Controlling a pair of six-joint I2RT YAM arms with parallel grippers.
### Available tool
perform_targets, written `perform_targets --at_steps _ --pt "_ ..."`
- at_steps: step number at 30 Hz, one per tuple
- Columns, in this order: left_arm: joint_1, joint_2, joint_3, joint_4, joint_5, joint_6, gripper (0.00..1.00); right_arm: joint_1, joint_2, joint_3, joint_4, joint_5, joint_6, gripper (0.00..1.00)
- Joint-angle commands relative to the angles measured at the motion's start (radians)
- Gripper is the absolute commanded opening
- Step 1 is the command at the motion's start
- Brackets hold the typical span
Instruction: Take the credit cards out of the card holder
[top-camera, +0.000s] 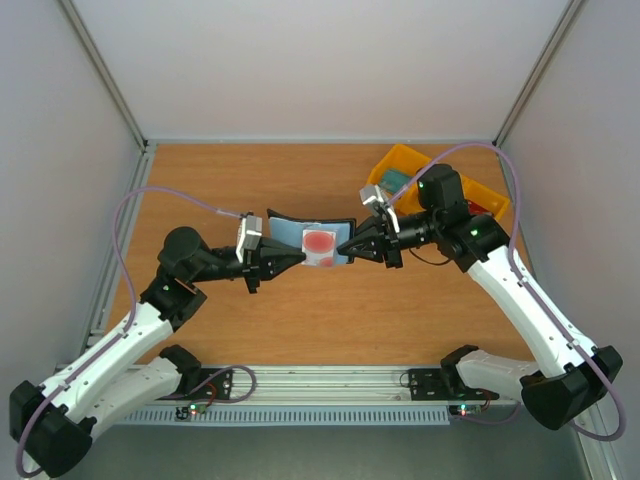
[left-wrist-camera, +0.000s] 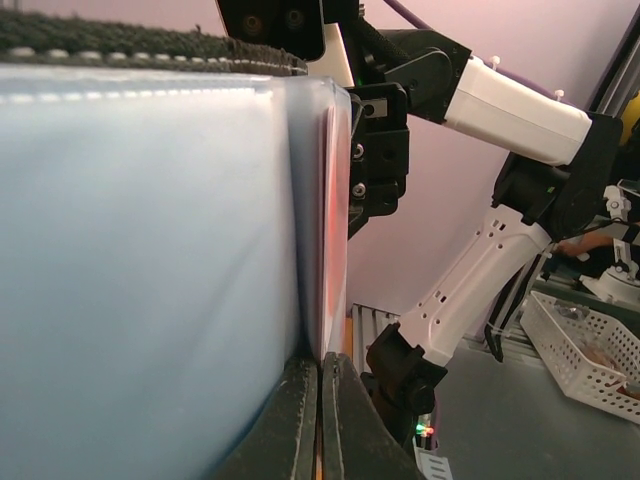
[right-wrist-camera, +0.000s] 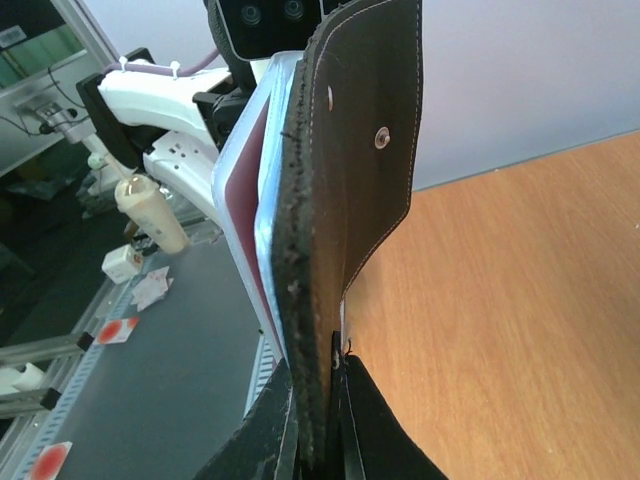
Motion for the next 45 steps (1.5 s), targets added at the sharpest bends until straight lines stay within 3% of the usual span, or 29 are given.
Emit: perform_targets --at_steps 1,3,6,11,17,24,33,37,45 --pt "0.026 -0.016 0.001 0.064 0.027 0.000 0.00 -0.051 -0.009 0.023 -0.004 -0.031 0.030 0.01" --pt "0.025 -0.013 0.002 0.068 0.024 -0.002 0.01 -0.051 -0.010 0.025 -0.022 -0.022 0.012 0.01" --pt "0.024 -0.006 0.002 0.075 0.017 -0.002 0.17 -0.049 -0.006 0.026 -0.030 -0.027 0.015 0.01" --pt "-0.025 0.023 -0.008 0.133 -0.054 -0.003 0.32 -0.029 0.011 0.029 -0.027 -0.041 0.018 0.01" --pt "-0.047 0.032 -0.007 0.119 -0.147 0.003 0.35 -0.023 0.003 0.039 -0.100 -0.077 -0.050 0.01" --pt "-0.027 0.007 0.007 0.054 -0.108 -0.003 0.35 -0.023 0.018 0.074 -0.209 -0.118 -0.157 0.01" --pt "-0.066 0.029 0.015 0.072 -0.105 0.040 0.46 0.042 0.024 0.072 -0.116 -0.056 -0.109 0.01" --pt "-0.067 0.028 0.028 0.046 -0.155 0.035 0.64 0.061 0.026 0.072 -0.106 -0.076 -0.125 0.01" --pt "-0.012 0.002 0.007 -0.026 -0.122 0.028 0.86 0.063 0.040 0.102 -0.180 -0.169 -0.187 0.01"
